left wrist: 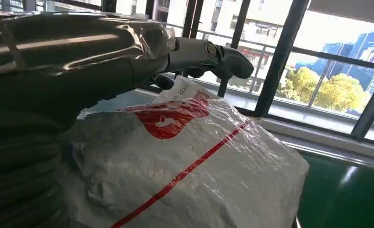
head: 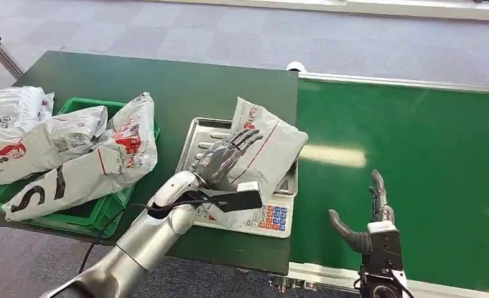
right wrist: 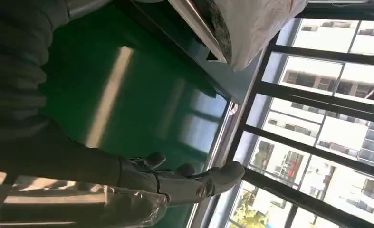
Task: Moved the parcel from conveyor to table for the left to box.
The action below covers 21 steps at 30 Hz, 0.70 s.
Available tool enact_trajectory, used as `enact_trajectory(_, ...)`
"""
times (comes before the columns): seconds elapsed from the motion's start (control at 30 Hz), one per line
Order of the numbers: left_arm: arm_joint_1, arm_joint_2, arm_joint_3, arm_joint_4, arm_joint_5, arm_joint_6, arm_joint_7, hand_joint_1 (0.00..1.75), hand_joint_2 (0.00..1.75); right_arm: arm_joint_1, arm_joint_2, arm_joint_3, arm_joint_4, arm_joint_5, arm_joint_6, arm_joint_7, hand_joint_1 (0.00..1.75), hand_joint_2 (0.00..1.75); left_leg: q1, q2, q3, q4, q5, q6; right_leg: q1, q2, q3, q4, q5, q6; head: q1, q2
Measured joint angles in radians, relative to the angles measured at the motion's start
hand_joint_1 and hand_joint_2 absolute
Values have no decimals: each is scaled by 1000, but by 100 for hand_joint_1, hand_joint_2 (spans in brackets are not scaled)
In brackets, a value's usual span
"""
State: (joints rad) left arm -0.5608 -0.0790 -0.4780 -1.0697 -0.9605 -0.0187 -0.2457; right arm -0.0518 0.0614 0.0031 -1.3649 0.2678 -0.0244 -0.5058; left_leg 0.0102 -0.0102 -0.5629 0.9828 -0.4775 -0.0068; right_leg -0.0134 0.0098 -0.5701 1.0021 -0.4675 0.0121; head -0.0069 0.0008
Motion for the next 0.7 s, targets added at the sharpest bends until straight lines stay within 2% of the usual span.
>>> enact_trajectory(0.33, -106, 7, -105, 159, -2, -120, 11, 0, 175, 2, -2, -9, 0, 0, -3, -2, 0, 175, 0, 0, 0, 0, 0, 0, 0, 0, 0, 0, 0, 0, 0, 0)
enact_trajectory(0.37, -116, 7, -117, 182, 0, -122, 12, 16, 175, 4, -2, -10, 0, 0, -3, -3, 0, 175, 0, 0, 0, 0, 0, 0, 0, 0, 0, 0, 0, 0, 0, 0)
enact_trajectory(0.4, -125, 7, -128, 203, 2, -122, 12, 66, 175, 6, -2, -10, 0, 0, -3, -3, 0, 175, 0, 0, 0, 0, 0, 0, 0, 0, 0, 0, 0, 0, 0, 0)
enact_trajectory(0.43, -132, 7, -135, 219, 4, -123, 12, 129, 175, 6, -2, -10, 0, 0, -4, -3, 0, 175, 0, 0, 0, 0, 0, 0, 0, 0, 0, 0, 0, 0, 0, 0)
enact_trajectory(0.53, -145, 7, -158, 257, 11, -122, 13, 168, 175, 6, -2, -11, 0, 3, -7, -3, 0, 175, 0, 0, 0, 0, 0, 0, 0, 0, 1, 0, 0, 0, 0, 0)
enact_trajectory(0.7, -161, 7, -190, 303, 22, -127, 27, 166, 175, 6, 0, -14, 0, 12, -9, -4, 0, 175, 0, 0, 2, 0, 0, 0, 0, -1, 3, 0, 0, 0, 0, 0)
